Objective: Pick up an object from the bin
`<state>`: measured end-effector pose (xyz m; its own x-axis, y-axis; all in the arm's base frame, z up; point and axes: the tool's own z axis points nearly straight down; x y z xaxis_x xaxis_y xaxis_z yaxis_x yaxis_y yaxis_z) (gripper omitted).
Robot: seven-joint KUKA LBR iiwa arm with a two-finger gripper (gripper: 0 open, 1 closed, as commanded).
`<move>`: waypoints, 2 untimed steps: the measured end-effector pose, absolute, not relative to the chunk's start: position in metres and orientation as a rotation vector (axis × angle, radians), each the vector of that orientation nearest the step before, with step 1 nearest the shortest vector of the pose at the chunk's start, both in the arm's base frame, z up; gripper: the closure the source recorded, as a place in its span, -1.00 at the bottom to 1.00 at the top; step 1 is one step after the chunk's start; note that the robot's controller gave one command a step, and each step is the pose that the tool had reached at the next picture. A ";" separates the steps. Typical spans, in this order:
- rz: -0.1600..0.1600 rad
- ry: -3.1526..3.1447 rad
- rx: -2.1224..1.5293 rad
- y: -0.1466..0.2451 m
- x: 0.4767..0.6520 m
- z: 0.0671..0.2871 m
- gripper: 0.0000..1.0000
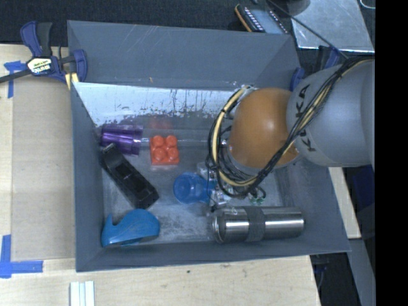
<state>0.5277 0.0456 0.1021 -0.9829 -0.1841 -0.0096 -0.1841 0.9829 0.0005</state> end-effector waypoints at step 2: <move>0.027 3.028 -0.713 0.041 0.550 0.074 1.00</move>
Offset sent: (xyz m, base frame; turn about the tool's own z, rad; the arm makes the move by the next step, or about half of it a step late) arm 0.0000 0.0000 0.0000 0.0000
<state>0.5499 0.0411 0.0738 -0.8944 -0.4459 -0.0340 -0.4465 0.8947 0.0100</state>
